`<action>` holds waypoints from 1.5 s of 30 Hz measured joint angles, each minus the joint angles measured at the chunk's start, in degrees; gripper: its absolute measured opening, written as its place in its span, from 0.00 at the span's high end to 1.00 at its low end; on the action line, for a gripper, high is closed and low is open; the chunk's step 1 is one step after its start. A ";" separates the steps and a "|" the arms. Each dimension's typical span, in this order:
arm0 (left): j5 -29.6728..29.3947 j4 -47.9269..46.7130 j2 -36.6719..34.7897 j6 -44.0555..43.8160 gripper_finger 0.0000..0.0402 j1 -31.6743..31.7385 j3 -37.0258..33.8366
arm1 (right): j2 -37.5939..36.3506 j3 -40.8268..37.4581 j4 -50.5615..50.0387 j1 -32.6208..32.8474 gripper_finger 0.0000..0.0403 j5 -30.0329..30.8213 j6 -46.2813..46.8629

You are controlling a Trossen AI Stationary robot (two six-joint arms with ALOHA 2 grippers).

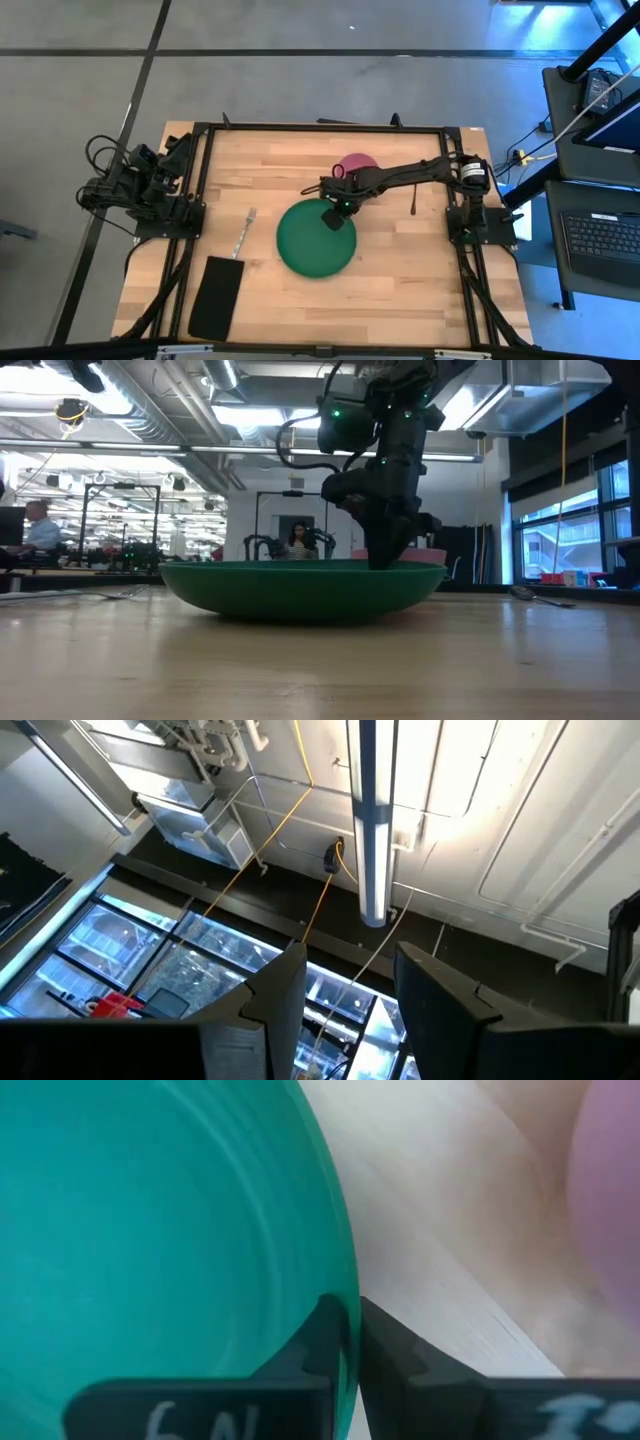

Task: Set table place
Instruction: Move the green plate to the middle of the table

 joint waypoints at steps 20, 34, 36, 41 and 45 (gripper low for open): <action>-0.02 0.05 0.00 -1.33 0.63 0.01 0.00 | 1.28 -0.67 0.49 1.92 0.91 3.42 3.05; -0.02 -0.07 0.00 -1.33 0.63 0.00 0.00 | 1.52 -0.80 1.41 1.94 0.75 3.34 1.10; -0.02 -0.11 0.00 -1.33 0.63 0.02 0.00 | 1.13 -0.79 1.38 1.94 0.75 1.95 1.06; -0.01 -0.11 0.01 -1.33 0.63 0.00 0.00 | 0.57 1.06 -1.72 1.75 0.75 1.38 -0.30; 0.00 -0.13 0.00 -1.31 0.63 0.02 0.00 | 0.57 4.29 -7.55 1.28 0.76 1.23 -2.08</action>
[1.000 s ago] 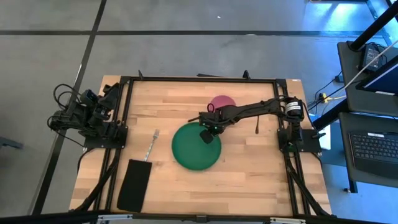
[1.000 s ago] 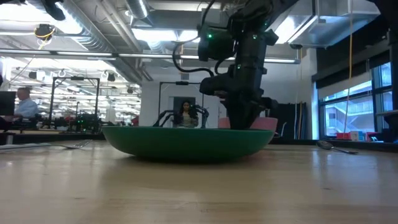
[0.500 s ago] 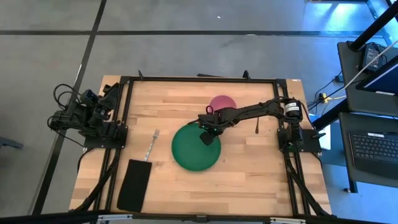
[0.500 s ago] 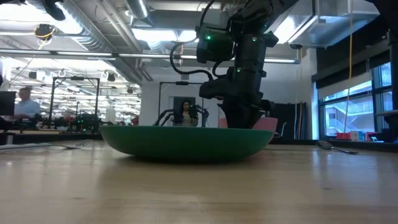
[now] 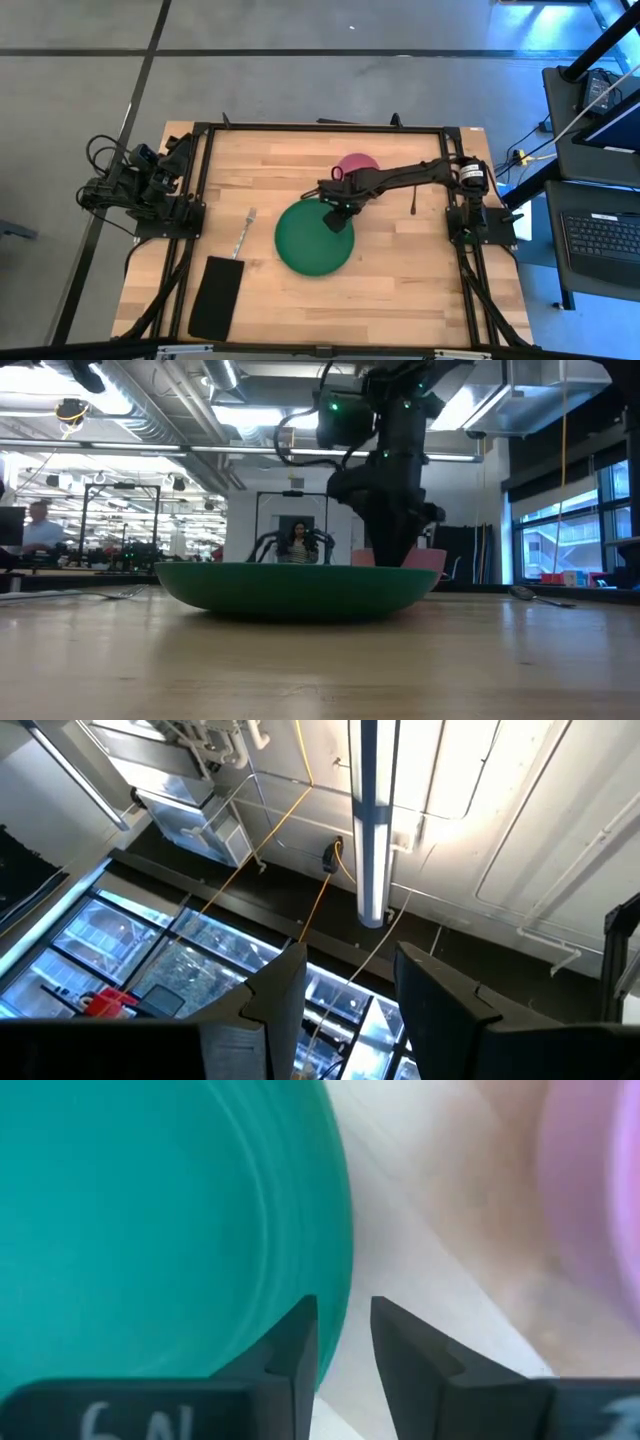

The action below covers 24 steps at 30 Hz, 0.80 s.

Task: Set table place
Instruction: Move the green plate to the middle of the table, then put the light pink bowl on the green plate

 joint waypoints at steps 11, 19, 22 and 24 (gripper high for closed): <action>-0.02 0.02 0.01 0.00 0.63 0.00 0.00 | -0.12 13.59 -10.86 -2.23 0.76 4.06 -14.70; 0.00 0.04 0.00 0.00 0.63 -0.02 0.00 | -0.13 15.90 -11.95 -5.13 0.76 7.23 -16.15; 0.00 0.02 0.02 0.00 0.63 0.00 0.00 | -0.13 15.90 -12.09 -5.70 0.76 7.21 -16.03; -0.02 0.02 0.02 0.00 0.63 0.00 0.00 | -0.13 15.90 -12.14 -6.09 0.76 7.12 -15.66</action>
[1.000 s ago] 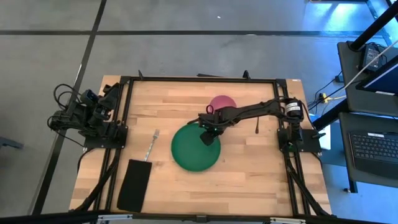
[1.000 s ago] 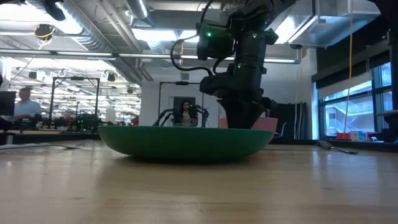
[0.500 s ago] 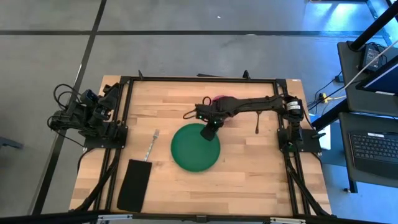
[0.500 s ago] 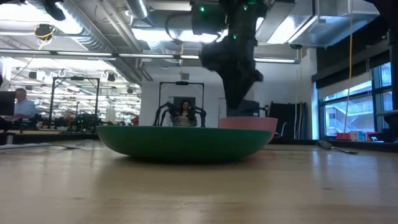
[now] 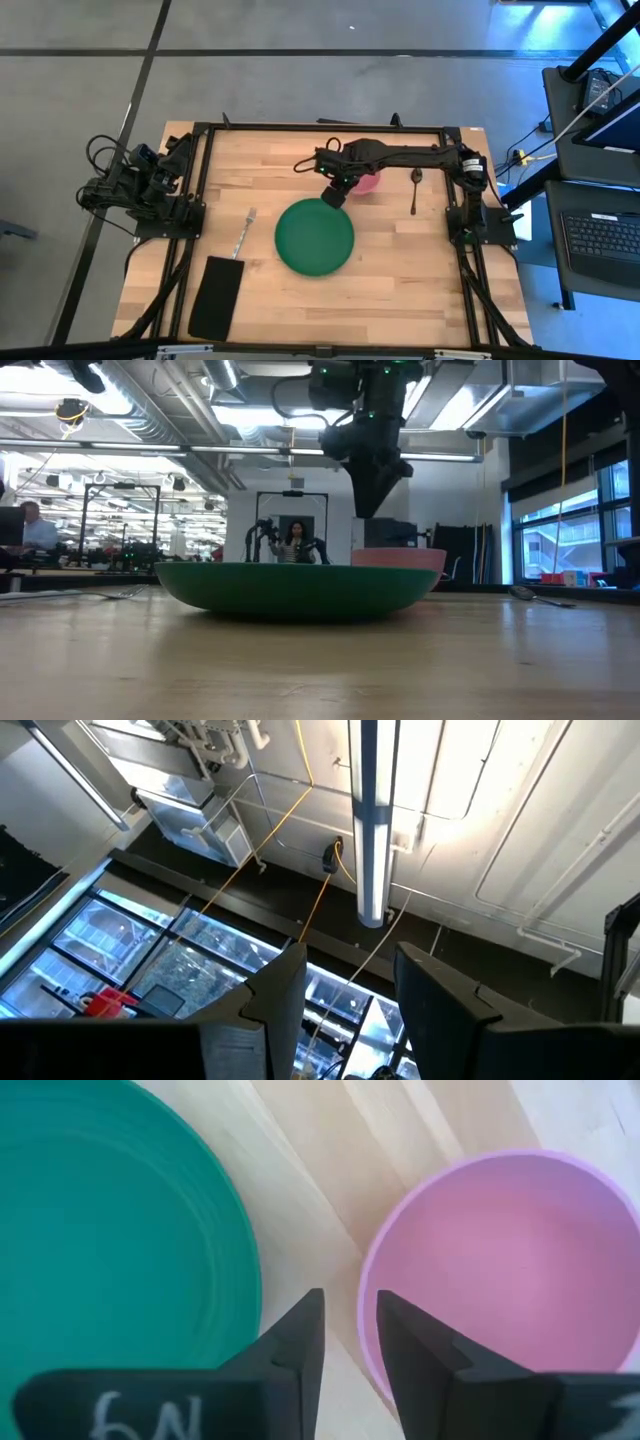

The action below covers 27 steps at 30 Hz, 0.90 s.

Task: Set table place
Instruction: Put the light pink bowl on the green plate

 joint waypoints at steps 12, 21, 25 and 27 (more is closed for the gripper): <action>0.00 0.02 0.00 -0.07 0.63 0.00 0.00 | 1.27 -0.02 -0.27 -0.46 0.76 0.64 4.33; 0.00 0.00 -0.01 -2.90 0.63 0.01 0.00 | 3.07 -0.04 -0.02 -0.79 0.76 5.46 4.58; 0.00 0.02 0.00 -2.99 0.63 -0.01 0.00 | 3.08 -0.04 -0.02 -0.81 0.76 5.45 5.46; 0.00 0.02 -0.01 -2.99 0.63 -0.01 0.00 | 3.10 -0.04 -0.02 -0.79 0.76 5.43 5.81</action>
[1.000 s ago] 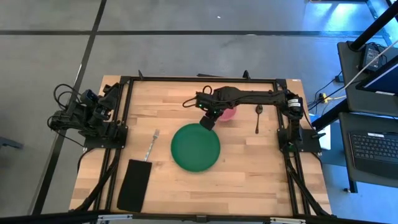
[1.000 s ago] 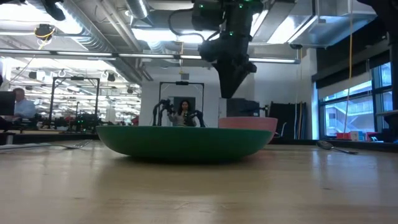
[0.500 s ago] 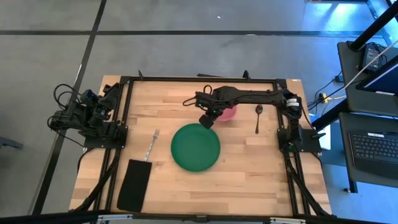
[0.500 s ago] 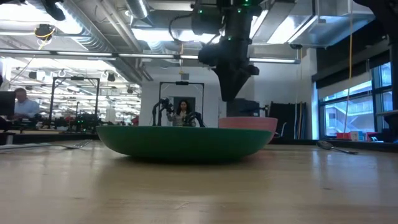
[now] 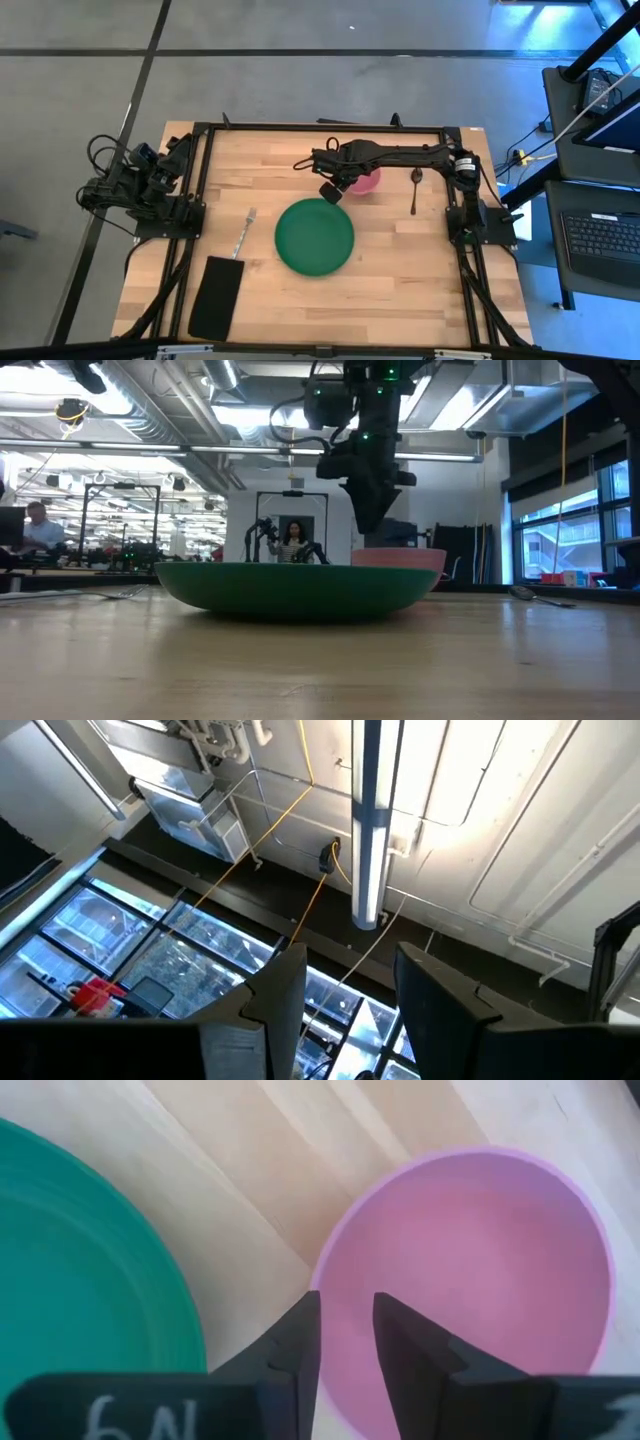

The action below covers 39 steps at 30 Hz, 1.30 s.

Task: Set table place
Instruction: Put the light pink bowl on the green plate

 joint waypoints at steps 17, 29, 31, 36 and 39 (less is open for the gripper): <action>-0.02 0.00 0.01 0.01 0.63 0.01 0.02 | 3.43 -0.09 0.51 0.40 0.76 -0.57 2.91; -0.02 0.01 0.01 0.02 0.63 0.01 0.02 | 7.76 -0.09 1.46 0.35 0.76 -1.42 -0.66; -0.02 0.01 0.01 0.02 0.63 0.00 0.02 | 8.19 -0.11 1.46 0.35 0.79 -1.42 -2.83; -0.02 0.02 0.01 0.02 0.63 0.02 0.02 | 7.18 -0.17 0.70 0.81 0.96 -1.64 -6.86; -0.02 0.02 0.00 0.02 0.63 0.01 0.02 | 5.11 -0.13 0.90 2.11 0.97 -1.38 -8.00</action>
